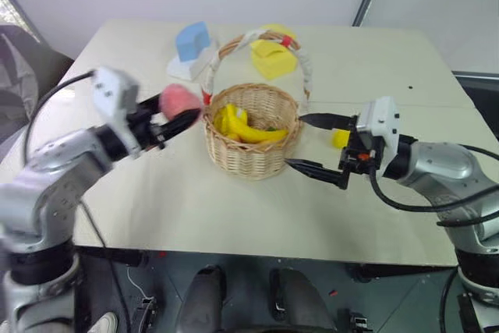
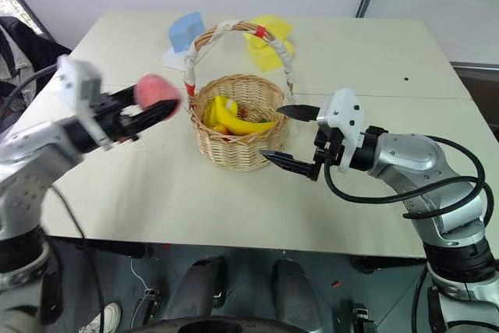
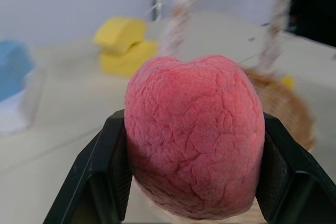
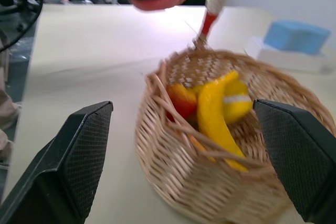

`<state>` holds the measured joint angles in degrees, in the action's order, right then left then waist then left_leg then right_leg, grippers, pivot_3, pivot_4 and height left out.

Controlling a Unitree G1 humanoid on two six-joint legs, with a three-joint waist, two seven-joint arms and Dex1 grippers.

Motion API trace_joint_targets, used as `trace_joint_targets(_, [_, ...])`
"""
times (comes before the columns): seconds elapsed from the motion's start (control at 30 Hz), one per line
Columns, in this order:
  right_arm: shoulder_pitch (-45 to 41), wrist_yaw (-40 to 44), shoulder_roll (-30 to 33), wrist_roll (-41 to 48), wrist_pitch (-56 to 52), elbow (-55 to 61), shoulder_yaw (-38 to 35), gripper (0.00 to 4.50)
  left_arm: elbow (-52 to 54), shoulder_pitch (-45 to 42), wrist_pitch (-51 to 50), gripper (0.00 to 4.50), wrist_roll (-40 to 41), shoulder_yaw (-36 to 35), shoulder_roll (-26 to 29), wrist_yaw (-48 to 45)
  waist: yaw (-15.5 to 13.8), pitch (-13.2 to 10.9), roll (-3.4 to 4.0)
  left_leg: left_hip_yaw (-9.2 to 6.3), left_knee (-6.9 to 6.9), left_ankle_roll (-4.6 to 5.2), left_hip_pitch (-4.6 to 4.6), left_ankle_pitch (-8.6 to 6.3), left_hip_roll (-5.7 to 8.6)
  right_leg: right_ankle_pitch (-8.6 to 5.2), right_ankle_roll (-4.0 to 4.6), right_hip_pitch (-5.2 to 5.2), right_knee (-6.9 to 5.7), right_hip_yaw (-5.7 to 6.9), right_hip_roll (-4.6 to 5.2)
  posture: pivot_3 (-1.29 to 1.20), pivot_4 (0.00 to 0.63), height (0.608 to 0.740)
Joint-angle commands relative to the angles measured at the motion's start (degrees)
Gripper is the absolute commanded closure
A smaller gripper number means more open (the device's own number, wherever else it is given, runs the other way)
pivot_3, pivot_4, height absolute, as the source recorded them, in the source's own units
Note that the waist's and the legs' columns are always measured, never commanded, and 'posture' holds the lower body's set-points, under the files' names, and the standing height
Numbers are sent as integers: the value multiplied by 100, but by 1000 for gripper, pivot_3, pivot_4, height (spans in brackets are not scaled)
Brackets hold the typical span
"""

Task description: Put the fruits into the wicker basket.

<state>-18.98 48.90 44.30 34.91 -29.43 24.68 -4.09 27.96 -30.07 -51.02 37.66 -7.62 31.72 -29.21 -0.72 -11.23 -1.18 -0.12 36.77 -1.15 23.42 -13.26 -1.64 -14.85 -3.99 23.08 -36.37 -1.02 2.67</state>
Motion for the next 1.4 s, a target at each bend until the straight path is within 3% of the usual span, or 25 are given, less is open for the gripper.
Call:
trace_joint_targets(0.03, [11, -19, 159, -317, 228, -206, -259, 0, -328, -288, 102, 2013, -433, 642, -277, 265, 59, -1, 0, 6, 5, 1, 1, -1, 2, 2, -4, 0, 3, -9, 1, 0, 150, 740])
trace_joint_targets(0.17, [-18, -234, 393, -1099, 497, -609, -180, 0, -679, -454, 296, 138, -670, 895, -471, 261, 156, -2, -2, 30, 8, 17, 10, -10, 0, 17, -47, 17, 12, -30, -12, 0, 150, 740])
trace_joint_targets(0.2, [-39, -276, 441, -1282, 571, -718, -144, 0, -705, -453, 362, 57, -750, 943, -431, 211, 157, -2, -2, 30, 7, 18, 10, -10, -4, 24, -60, 21, 10, -29, -18, 0, 150, 740])
trace_joint_targets(0.3, [-178, -423, 701, -2260, 1136, -1371, 198, 0, -801, -365, 656, 57, -837, 888, -263, -123, 156, -3, 0, 24, 0, 18, 9, -10, -12, 23, -60, 33, -2, -29, -33, 0, 150, 740])
trace_joint_targets(0.37, [-324, -301, 984, -3069, 2051, -1971, 627, 0, -780, -204, 828, 57, -780, 769, -52, -473, 169, -2, 2, 24, -3, 18, 9, -10, -14, 15, -44, 36, -5, -29, -36, 0, 150, 740])
trace_joint_targets(0.53, [-1067, 21, 1207, -4149, 3787, -3418, 1327, 0, -636, 227, 944, 57, -569, 599, 416, -1124, 189, -5, 6, 38, -5, 18, 6, -10, -13, 15, -43, 39, -5, -35, -30, 0, 150, 740])
trace_joint_targets(0.77, [-2436, -517, 920, -5800, 5750, -5702, 2342, 0, -13, 694, 900, 57, 75, 352, 492, -1604, 162, -6, 6, 45, 0, 17, 7, -10, -12, 15, -44, 37, -4, -37, -21, 0, 150, 740])
trace_joint_targets(1.0, [-3262, -1390, 566, -6729, 6677, -7219, 2867, 0, 446, 1019, 675, 57, 509, 257, 505, -1482, 192, -6, 6, 47, 7, 15, 6, -8, -11, 17, -41, 34, -4, -41, -18, 0, 150, 740])
trace_joint_targets(1.1, [-3408, -1450, 460, -6766, 6825, -7497, 2876, 854, 474, 1044, 668, 0, 512, 266, 511, -1391, 189, -6, 6, 46, 18, 14, 1, -8, -10, 18, -40, 29, -16, -42, -19, 0, 150, 740])
trace_joint_targets(1.2, [-3441, -1552, 442, -6792, 6956, -7529, 2813, 2346, 445, 1061, 687, 0, 503, 267, 523, -1345, 190, -6, 5, 47, 22, 14, 0, -8, -10, 18, -40, 29, -24, -45, -19, 0, 150, 740])
trace_joint_targets(1.23, [-3410, -1649, 478, -6800, 6984, -7443, 2762, 2660, 413, 1086, 717, 0, 483, 257, 538, -1360, 188, -6, 6, 46, 22, 14, 0, -8, -10, 18, -40, 30, -25, -45, -19, 0, 150, 740])
trace_joint_targets(1.4, [-2956, -1380, 780, -6059, 6789, -6625, 2186, 2765, 109, 1302, 958, 0, 418, -101, 577, -1351, 181, -6, 7, 45, 21, 14, 0, -8, -11, 17, -41, 34, -32, -45, -19, 0, 150, 740])
